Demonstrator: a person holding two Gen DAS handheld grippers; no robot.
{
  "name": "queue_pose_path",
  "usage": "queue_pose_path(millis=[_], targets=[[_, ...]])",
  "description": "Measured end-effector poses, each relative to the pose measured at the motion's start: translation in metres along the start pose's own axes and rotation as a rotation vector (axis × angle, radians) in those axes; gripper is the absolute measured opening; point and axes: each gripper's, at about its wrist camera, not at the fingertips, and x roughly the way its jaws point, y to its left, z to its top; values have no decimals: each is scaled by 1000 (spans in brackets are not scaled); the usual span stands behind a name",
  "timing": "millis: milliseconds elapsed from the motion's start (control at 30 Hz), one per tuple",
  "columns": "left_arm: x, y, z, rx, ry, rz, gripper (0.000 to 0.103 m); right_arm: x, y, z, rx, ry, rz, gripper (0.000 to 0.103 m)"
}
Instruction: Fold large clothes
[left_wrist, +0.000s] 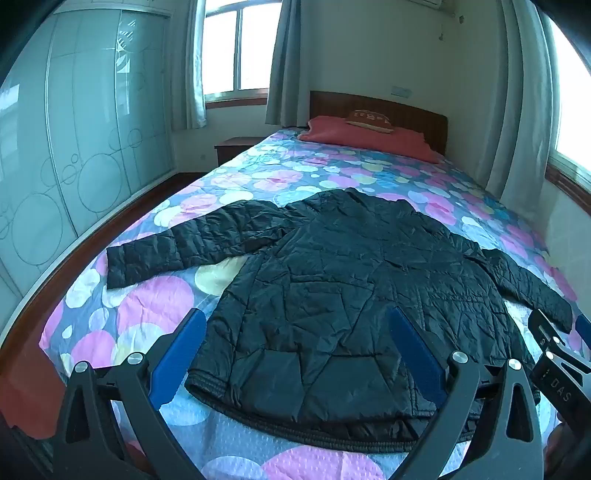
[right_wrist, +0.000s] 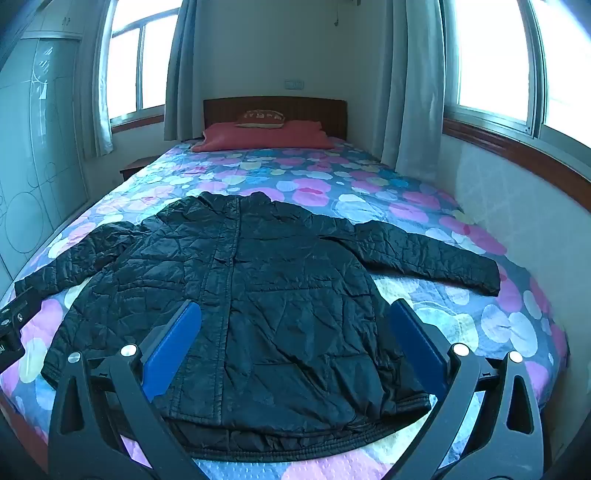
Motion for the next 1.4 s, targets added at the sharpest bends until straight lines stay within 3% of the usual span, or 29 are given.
queue_pose_path(millis=[1400], targets=[[-3,-3,-2,5,9,5,98,-5,4,2,-2,-19,-2,101]])
